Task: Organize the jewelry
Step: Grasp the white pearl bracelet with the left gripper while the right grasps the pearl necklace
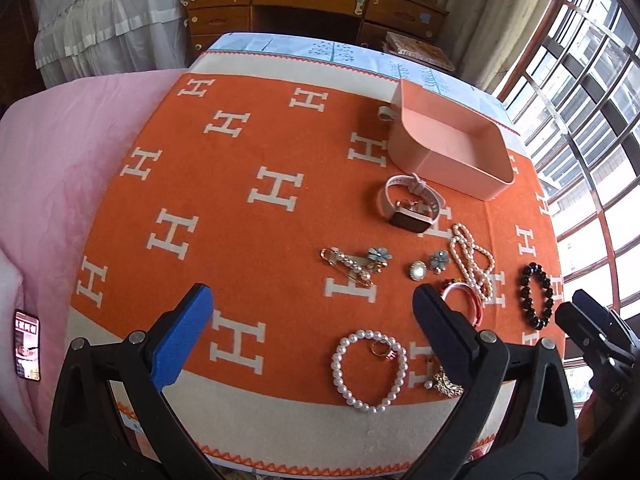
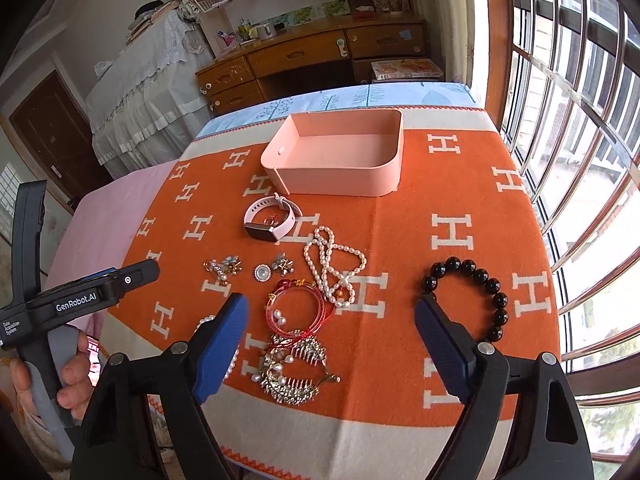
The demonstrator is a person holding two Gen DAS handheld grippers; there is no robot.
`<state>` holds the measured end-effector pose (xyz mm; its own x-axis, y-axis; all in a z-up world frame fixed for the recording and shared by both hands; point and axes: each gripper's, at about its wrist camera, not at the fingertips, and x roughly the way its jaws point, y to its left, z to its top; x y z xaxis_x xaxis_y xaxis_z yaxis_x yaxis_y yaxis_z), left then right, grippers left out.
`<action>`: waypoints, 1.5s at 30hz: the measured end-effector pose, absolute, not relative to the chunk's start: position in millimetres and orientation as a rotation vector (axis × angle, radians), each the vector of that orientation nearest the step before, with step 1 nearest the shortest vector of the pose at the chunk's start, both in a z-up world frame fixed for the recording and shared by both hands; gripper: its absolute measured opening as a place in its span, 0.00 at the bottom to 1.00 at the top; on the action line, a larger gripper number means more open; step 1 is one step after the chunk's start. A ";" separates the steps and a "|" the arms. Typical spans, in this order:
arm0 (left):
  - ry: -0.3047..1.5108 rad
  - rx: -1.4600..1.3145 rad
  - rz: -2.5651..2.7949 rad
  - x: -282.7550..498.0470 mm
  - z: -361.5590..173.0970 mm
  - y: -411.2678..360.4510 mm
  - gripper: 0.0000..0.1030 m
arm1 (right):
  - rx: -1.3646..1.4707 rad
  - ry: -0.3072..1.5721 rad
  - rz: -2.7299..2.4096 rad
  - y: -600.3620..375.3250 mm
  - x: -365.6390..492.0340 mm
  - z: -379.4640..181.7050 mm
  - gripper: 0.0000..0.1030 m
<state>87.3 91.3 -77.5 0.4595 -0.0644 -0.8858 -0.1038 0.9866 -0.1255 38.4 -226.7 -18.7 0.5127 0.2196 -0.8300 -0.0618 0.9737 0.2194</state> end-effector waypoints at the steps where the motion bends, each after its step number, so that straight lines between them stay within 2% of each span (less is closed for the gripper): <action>1: 1.096 -0.165 0.034 91.1 -80.3 95.5 0.96 | 0.169 1.029 0.172 -227.3 45.7 -21.2 0.81; 5: 1.103 -0.152 0.074 105.4 -91.6 109.6 0.96 | 0.186 1.098 0.181 -234.2 83.6 -38.0 0.72; 13: 1.176 -0.114 0.066 119.4 -116.4 108.5 0.95 | 0.219 1.233 0.235 -227.0 147.2 -72.4 0.66; 20: 1.210 -0.039 0.017 111.2 -126.8 90.7 0.95 | 0.182 1.342 0.325 -194.4 167.7 -100.9 0.40; 31: 1.266 0.022 -0.043 98.6 -145.1 80.7 0.95 | -0.011 1.333 0.304 -163.6 171.6 -118.4 0.20; 33: 1.283 0.042 -0.063 93.0 -149.9 77.6 0.95 | -0.052 1.316 0.307 -159.7 167.7 -117.8 0.11; 34: 1.296 0.055 -0.075 91.3 -152.8 75.9 0.95 | -0.056 1.319 0.313 -160.8 165.4 -118.1 0.05; 38: 1.360 0.107 -0.126 84.0 -166.3 68.5 0.74 | -0.028 1.307 0.312 -165.9 159.7 -117.6 0.05; 45: 1.370 0.129 -0.169 86.8 -165.2 62.7 0.67 | 0.052 1.254 0.311 -189.9 145.7 -96.4 0.05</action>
